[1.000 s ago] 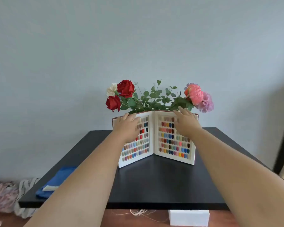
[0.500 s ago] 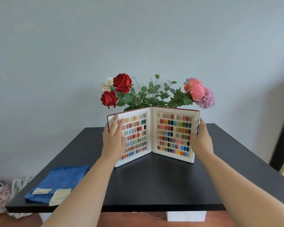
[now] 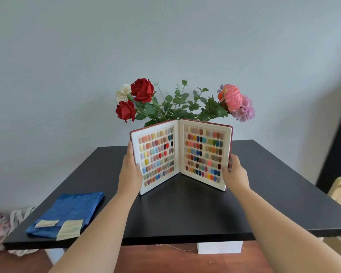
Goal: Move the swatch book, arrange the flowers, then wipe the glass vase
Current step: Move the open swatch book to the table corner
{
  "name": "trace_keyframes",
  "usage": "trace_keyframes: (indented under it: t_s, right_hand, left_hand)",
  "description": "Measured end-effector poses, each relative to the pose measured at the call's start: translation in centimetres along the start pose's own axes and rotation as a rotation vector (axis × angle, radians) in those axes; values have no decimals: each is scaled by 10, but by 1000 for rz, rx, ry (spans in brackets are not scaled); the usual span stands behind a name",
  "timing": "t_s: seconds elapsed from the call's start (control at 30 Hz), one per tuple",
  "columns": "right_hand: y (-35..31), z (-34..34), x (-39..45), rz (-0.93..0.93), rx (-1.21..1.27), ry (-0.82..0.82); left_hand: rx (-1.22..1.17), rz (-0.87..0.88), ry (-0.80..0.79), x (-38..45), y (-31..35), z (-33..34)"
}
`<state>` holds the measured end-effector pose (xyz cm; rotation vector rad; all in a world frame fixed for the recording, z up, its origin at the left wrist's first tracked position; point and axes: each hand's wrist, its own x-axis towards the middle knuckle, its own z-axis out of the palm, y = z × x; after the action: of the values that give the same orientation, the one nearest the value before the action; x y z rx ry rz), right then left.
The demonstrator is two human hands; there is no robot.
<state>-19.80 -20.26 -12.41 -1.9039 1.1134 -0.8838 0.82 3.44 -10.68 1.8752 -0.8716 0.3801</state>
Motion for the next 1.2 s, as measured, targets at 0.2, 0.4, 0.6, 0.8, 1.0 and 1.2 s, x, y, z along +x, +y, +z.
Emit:
trace_keyframes:
  t_s: [0.2,0.4,0.6,0.8,1.0,1.2]
  right_hand:
    - [11,10,-6,25,-8,-93]
    - [9,20,-14,32,35,-82]
    - [2,39,-29,11,93,-64]
    - [-24,77,-43,-6,140,-99]
    - [-57,129,-53,-16,197,-183]
    - [-92,181,-52,-25,184,-220]
  left_hand:
    - [9,-5,-164,-16,-7,3]
    - [28,17,-196,-19,-8,6]
    - [29,22,-183,-22,-15,-8]
    - [97,-10,-125,-18,-35,-41]
    - [170,-76,-35,-11,-67,-77]
    - [185,-97,32,3,-95,-96]
